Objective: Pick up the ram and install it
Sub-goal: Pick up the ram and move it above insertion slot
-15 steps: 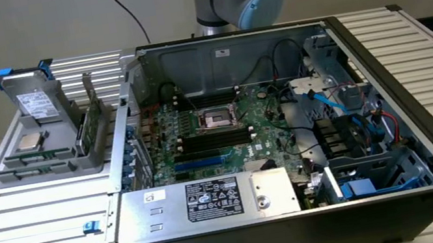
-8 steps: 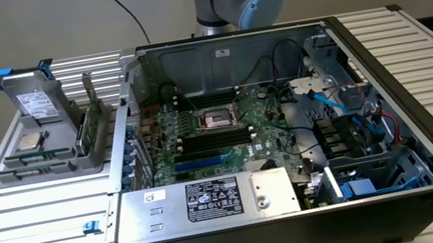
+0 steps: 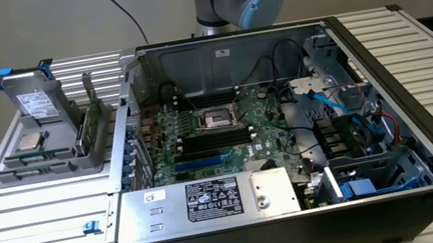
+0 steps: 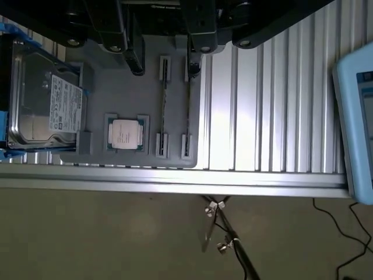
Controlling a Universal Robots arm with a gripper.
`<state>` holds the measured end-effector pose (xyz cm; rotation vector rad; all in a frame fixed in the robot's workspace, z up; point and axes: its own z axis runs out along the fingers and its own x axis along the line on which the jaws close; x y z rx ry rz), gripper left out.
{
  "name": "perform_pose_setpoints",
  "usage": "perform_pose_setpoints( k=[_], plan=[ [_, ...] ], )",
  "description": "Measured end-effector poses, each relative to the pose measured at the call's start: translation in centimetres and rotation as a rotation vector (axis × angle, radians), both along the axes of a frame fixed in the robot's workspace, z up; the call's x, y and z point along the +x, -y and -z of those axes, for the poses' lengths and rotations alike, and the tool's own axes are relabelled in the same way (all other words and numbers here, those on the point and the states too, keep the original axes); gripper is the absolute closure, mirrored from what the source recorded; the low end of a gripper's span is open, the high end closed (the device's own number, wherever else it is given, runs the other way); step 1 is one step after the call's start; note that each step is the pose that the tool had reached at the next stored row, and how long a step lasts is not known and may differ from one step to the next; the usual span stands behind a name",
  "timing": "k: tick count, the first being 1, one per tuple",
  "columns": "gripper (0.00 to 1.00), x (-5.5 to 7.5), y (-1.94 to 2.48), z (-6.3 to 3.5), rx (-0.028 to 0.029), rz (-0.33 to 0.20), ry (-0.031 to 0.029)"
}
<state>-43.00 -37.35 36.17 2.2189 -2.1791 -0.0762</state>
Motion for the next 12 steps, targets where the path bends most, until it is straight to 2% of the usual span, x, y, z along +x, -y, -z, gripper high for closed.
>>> perform_pose_setpoints(
  k=[3, 7, 12],
  plan=[
    [0.57, 0.2, 0.18, 0.54, -0.0001, 0.003, -0.0002],
    [0.57, 0.8, 0.21, 1.28, 0.0001, 0.004, 0.0002],
    [0.57, 0.9, 0.28, 2.19, 0.0001, 0.004, 0.0034]
  ],
)
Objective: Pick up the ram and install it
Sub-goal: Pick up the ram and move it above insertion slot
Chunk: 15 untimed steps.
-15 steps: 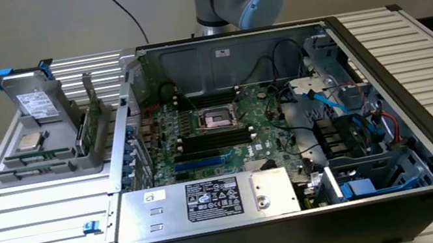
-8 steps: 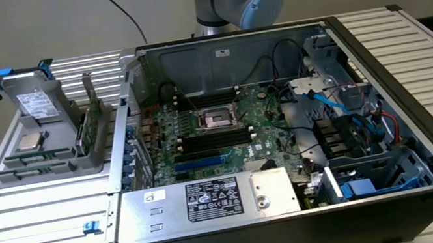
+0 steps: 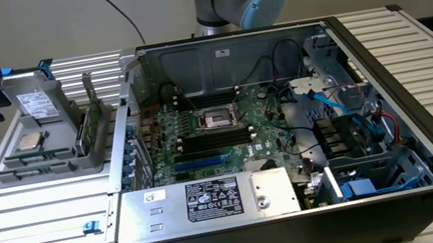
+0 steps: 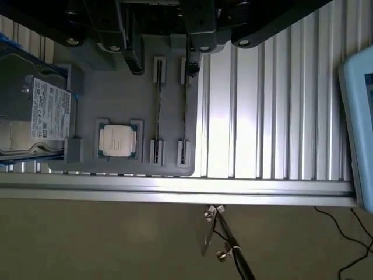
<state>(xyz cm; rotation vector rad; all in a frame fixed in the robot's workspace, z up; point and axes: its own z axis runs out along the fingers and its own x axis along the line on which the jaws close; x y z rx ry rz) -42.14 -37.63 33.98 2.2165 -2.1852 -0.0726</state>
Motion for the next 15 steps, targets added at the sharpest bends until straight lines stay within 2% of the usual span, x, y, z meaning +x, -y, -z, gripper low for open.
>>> perform_pose_setpoints(
  k=[15],
  plan=[
    [0.57, 0.1, 0.06, 2.72, 0.0000, 0.000, 0.0003]
  ],
)
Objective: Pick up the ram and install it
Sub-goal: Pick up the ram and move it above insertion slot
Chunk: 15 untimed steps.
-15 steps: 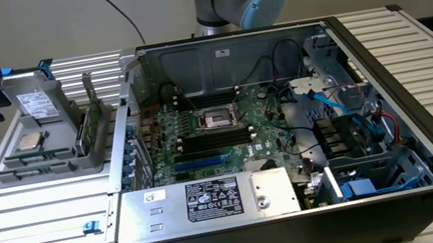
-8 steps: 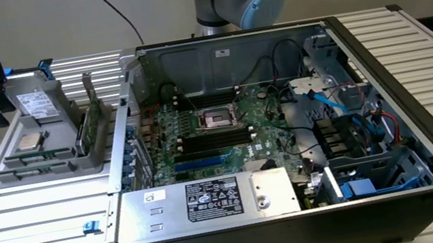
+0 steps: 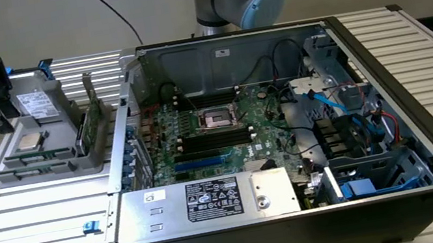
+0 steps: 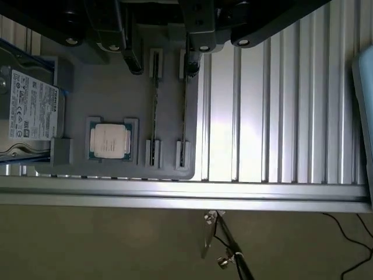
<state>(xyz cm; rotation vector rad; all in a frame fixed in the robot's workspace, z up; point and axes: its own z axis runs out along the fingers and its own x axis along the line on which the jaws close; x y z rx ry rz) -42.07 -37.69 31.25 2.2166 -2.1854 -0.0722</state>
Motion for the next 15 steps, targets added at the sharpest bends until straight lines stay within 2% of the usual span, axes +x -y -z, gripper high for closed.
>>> perform_pose_setpoints(
  k=[9, 13, 15],
  plan=[
    [0.57, 0.0, 0.12, 1.63, 0.0000, 0.000, 0.0009],
    [0.57, 0.0, 0.35, 2.31, 0.0008, 0.004, 0.0056],
    [0.57, 0.0, 0.35, 2.66, 0.0028, 0.009, 0.0057]
  ],
)
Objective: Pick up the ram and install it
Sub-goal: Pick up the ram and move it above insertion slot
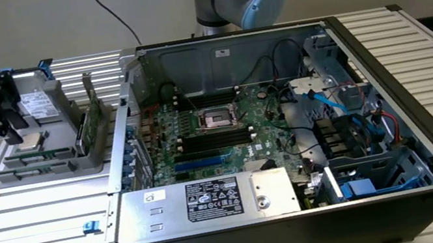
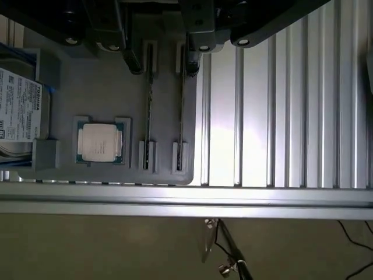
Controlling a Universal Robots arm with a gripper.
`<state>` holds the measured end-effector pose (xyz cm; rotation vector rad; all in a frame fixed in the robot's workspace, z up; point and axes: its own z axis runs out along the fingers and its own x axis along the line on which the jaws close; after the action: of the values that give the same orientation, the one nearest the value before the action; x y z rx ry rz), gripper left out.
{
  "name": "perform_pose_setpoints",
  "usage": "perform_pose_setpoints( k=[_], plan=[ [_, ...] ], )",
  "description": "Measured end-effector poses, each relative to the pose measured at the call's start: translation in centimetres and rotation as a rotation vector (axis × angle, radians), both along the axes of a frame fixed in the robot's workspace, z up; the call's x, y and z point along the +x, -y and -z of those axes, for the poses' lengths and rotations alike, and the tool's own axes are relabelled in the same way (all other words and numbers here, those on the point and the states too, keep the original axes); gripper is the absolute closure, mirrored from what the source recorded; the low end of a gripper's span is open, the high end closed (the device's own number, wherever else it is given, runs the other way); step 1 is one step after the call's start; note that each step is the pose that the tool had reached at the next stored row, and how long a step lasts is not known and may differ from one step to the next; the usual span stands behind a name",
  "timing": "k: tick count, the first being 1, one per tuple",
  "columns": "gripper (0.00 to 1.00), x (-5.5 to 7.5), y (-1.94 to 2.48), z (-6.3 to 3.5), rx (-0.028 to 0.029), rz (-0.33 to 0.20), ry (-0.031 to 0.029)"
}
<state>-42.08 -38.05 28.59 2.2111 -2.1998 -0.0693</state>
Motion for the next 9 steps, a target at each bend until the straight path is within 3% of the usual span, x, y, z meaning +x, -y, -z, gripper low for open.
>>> perform_pose_setpoints(
  k=[4, 9],
  plan=[
    [0.57, 0.0, 0.03, 0.70, 0.0046, 0.009, 0.0005],
    [0.57, 0.0, 0.15, 1.56, 0.0052, 0.009, 0.0078]
  ],
)
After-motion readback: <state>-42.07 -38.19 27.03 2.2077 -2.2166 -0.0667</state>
